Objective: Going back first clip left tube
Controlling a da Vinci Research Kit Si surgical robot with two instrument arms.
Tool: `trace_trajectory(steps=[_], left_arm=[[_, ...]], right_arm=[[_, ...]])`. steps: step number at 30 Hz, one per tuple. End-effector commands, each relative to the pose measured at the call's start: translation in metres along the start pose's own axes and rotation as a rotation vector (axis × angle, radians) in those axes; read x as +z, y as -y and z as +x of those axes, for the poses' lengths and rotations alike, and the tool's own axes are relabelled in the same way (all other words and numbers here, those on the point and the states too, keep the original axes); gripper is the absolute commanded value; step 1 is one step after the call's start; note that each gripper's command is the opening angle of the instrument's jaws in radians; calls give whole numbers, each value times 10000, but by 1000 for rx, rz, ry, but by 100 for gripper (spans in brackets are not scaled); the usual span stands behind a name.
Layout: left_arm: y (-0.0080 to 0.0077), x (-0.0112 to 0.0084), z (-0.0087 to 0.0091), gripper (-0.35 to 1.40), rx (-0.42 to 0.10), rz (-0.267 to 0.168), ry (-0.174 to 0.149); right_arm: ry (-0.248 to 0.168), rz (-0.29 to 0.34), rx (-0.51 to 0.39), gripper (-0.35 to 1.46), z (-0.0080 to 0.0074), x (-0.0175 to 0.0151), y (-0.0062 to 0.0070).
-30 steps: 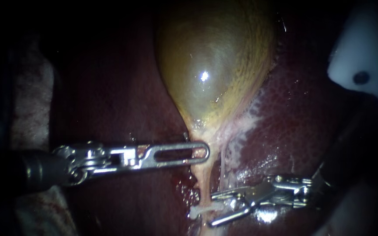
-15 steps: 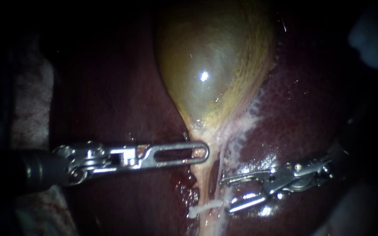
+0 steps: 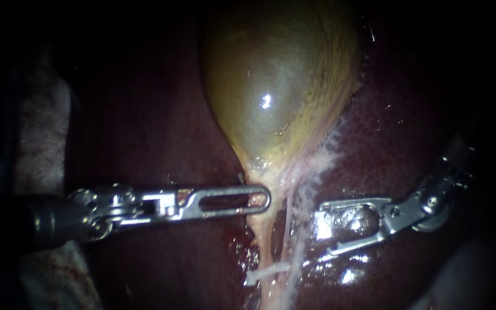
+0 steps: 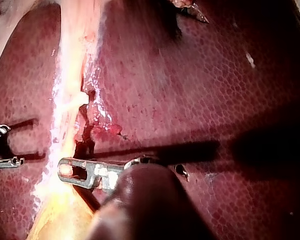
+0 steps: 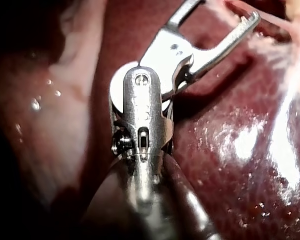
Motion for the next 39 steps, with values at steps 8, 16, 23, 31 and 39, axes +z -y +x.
trace_trajectory(steps=[8,16,23,31,39], left_arm=[[13,3,1,-35,6,0,-3],[27,9,4,-35,12,2,-7],[39,18,7,-35,16,5,-14],[51,35,6,-35,23,8,-22],[51,40,5,-35,23,9,-25]], right_arm=[[-1,-1,1,52,0,1,-1],[-2,-2,1,52,-1,2,-1],[-2,-2,0,52,-2,2,0],[-3,-3,0,52,-3,3,0],[-3,-3,0,52,-4,3,0]])
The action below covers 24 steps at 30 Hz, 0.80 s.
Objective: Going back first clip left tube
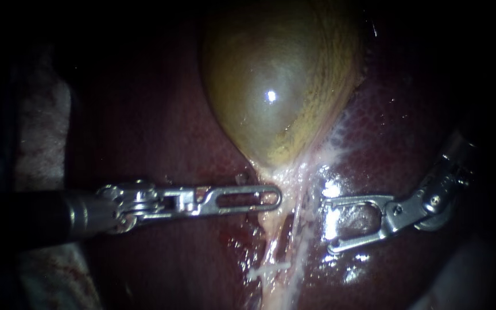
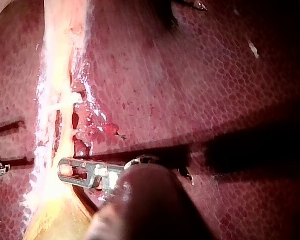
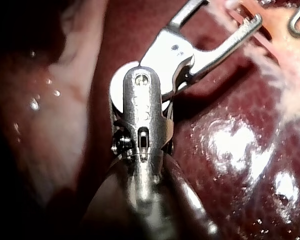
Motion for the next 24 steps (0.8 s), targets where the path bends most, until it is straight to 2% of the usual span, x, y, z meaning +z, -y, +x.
trace_trajectory(steps=[1,24], left_arm=[[0,-1,0,-35,0,1,0],[-1,-1,0,-35,-1,1,0]], right_arm=[[0,0,0,52,0,0,0],[-1,-1,0,52,-1,2,0]])
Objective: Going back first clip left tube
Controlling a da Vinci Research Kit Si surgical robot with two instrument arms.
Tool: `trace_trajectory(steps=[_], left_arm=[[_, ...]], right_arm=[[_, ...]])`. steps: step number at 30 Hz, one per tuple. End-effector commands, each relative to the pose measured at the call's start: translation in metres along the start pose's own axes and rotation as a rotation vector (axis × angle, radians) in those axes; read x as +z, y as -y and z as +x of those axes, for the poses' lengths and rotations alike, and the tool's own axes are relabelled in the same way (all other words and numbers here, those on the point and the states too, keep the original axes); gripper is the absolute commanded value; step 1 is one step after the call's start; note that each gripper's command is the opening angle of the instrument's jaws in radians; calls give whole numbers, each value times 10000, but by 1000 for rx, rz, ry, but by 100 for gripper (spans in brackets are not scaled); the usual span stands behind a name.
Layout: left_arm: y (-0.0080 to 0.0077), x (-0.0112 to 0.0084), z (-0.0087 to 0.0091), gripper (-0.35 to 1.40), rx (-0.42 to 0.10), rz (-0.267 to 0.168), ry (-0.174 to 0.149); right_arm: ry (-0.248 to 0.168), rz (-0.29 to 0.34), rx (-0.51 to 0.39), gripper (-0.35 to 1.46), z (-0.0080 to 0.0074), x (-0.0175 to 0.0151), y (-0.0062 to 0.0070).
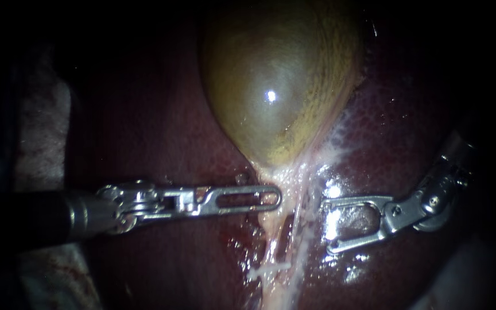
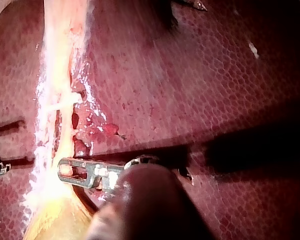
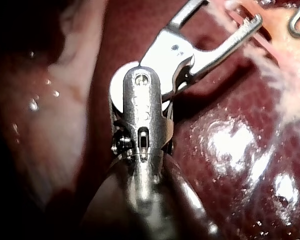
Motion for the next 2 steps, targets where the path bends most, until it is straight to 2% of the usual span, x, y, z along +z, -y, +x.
trace_trajectory(steps=[1,2], left_arm=[[0,0,0,-35,0,0,0],[0,0,0,-35,0,0,0]], right_arm=[[0,0,0,52,0,0,0],[0,0,0,52,0,0,0]])
